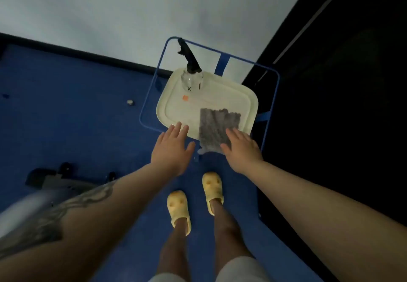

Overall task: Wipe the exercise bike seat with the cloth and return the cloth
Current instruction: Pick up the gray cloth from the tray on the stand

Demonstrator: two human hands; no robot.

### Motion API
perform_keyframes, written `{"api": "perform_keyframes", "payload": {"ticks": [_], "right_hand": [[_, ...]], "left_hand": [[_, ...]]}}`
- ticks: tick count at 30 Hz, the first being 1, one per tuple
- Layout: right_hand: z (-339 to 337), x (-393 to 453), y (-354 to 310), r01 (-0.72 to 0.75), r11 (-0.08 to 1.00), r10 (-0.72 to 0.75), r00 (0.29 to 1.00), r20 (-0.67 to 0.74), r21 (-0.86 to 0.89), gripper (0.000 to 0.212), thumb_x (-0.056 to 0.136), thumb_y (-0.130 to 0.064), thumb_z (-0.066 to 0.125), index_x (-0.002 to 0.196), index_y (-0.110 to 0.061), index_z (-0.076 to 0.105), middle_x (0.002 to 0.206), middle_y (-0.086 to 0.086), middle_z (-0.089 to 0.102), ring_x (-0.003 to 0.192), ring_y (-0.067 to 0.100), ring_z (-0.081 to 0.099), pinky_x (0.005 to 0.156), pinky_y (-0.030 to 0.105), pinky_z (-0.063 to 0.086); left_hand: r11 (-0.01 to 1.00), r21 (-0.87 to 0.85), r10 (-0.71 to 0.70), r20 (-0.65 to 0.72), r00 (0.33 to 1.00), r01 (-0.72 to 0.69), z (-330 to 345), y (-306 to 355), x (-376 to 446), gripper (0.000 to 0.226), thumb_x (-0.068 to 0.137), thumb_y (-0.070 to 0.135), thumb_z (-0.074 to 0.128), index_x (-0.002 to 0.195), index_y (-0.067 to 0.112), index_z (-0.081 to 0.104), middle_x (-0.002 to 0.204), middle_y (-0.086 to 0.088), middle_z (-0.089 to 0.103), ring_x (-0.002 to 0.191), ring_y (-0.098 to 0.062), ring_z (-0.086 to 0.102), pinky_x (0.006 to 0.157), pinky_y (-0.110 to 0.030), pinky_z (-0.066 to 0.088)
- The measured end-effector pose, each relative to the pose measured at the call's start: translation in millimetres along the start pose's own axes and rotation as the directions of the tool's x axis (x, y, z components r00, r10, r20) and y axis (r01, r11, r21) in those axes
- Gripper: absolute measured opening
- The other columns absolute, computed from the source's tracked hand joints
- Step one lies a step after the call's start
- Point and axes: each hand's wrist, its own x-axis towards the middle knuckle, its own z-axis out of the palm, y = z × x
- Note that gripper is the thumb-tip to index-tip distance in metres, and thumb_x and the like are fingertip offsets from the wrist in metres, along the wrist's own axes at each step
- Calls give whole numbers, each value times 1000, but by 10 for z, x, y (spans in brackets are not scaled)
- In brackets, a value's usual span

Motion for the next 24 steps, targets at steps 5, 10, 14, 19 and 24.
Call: {"api": "perform_keyframes", "payload": {"ticks": [5,10,14,19,24], "right_hand": [[238,218,32,-11,1000,10,996,89,17,54,102,-39,23,152,-19,16,161,4,16,146,23,16,116,42,15],[388,336,70,24,1000,-24,996,90,7,50,103,-36,23,150,-19,23,159,4,21,145,23,20,114,41,20],[453,351,95,33,998,-37,998,59,60,47,103,-37,25,146,-21,35,159,3,24,144,23,22,112,43,24],[544,302,133,56,990,-57,998,4,127,43,102,-35,33,137,-17,50,152,3,39,139,21,31,108,38,32],[522,252,121,74,989,-66,996,-59,130,31,100,-31,42,113,-13,64,124,4,62,114,26,55,79,36,44]], "left_hand": [[999,15,-35,18,999,35,328,-24,83,58,96,44,26,148,21,13,158,0,7,145,-17,-3,117,-37,1],[996,77,-48,-28,998,50,534,-50,129,58,96,45,25,148,22,14,158,1,5,144,-16,-9,117,-40,-4],[997,41,-65,-50,997,67,596,-41,162,57,95,43,29,148,22,16,158,2,6,144,-15,-9,118,-40,-2],[995,-23,-99,-71,993,97,657,-14,108,57,95,41,32,147,23,18,158,3,7,144,-15,-10,117,-40,-1],[993,-43,-113,-61,992,110,664,-2,104,57,95,41,31,147,24,17,158,3,6,144,-14,-10,117,-39,-2]]}}
